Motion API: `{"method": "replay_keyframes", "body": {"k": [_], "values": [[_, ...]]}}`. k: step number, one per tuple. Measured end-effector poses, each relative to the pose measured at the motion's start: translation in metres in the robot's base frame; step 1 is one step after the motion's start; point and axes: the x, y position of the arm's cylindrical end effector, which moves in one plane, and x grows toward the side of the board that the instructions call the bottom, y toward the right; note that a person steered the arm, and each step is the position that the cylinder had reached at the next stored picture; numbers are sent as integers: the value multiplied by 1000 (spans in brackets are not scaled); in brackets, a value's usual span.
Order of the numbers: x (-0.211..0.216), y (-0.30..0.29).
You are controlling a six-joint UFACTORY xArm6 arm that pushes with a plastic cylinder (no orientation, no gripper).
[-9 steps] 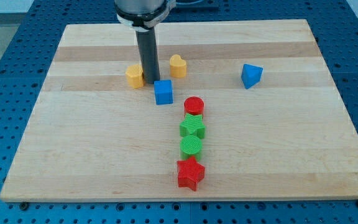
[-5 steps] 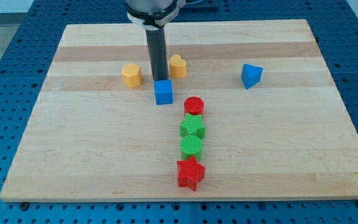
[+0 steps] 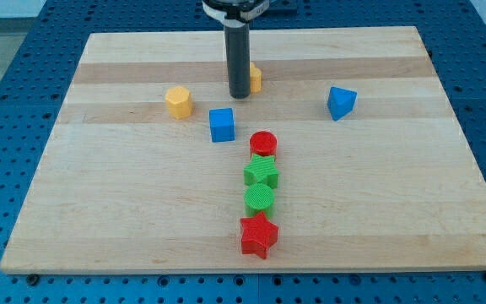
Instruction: Move yellow heart above yellow hexagon
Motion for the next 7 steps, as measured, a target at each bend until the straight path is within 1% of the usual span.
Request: {"method": "replay_keyframes", "body": {"k": [1, 2, 3, 4, 5, 6, 7], "values": [[-15, 0], [-15, 0], [19, 18], [39, 33], [42, 64], [28, 64], [-3, 59]]}}
